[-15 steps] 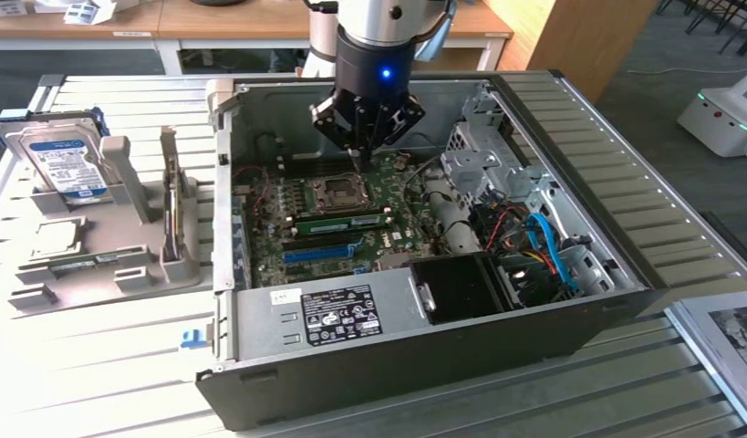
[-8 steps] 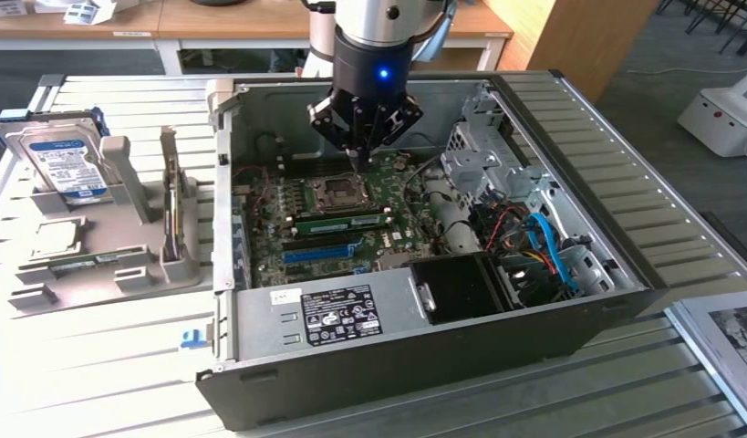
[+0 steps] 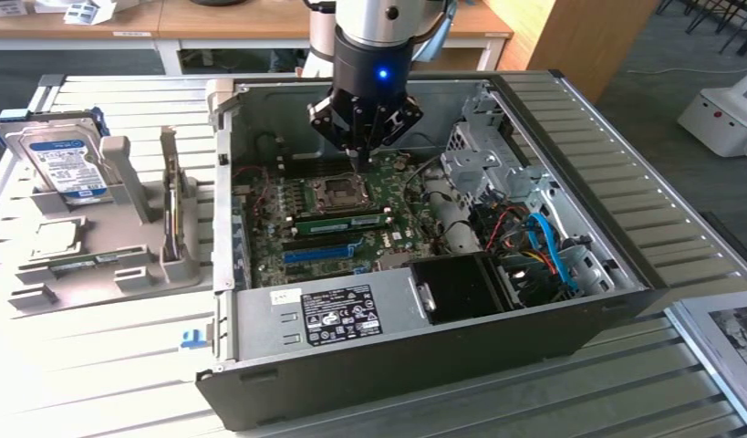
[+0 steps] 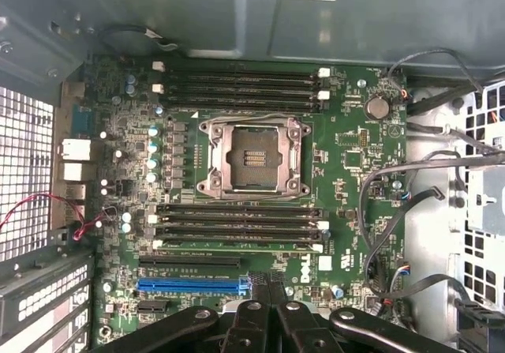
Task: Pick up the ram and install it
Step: 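Press down the ram until it locks into place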
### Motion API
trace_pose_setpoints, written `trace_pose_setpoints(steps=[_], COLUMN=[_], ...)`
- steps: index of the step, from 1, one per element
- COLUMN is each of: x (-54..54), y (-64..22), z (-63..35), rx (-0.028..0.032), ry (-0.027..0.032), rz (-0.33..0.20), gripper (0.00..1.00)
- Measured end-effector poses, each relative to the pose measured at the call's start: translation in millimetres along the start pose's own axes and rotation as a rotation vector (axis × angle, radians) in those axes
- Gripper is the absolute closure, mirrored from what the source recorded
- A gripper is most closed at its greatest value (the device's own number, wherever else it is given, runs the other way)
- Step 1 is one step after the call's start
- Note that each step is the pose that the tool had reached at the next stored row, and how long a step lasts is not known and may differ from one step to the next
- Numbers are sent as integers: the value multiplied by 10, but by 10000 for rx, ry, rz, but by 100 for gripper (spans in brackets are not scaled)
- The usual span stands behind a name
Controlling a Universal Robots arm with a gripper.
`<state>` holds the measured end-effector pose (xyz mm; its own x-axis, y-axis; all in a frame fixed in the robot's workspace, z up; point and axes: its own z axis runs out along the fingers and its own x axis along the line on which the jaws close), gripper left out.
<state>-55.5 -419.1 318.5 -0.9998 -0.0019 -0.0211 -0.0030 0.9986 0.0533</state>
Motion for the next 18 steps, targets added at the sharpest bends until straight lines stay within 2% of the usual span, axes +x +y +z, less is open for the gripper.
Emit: trace_pose_setpoints(steps=[6, 7, 10, 11, 18], x=[-3, -6, -18, -21, -21], y=[0, 0, 0, 0, 0], z=[0, 1, 0, 0, 0], rx=[2, -1, 0, 2, 1], ry=[11, 40, 198, 229, 236], rz=[-1, 1, 19, 23, 24], gripper=[90, 90, 90, 90, 90])
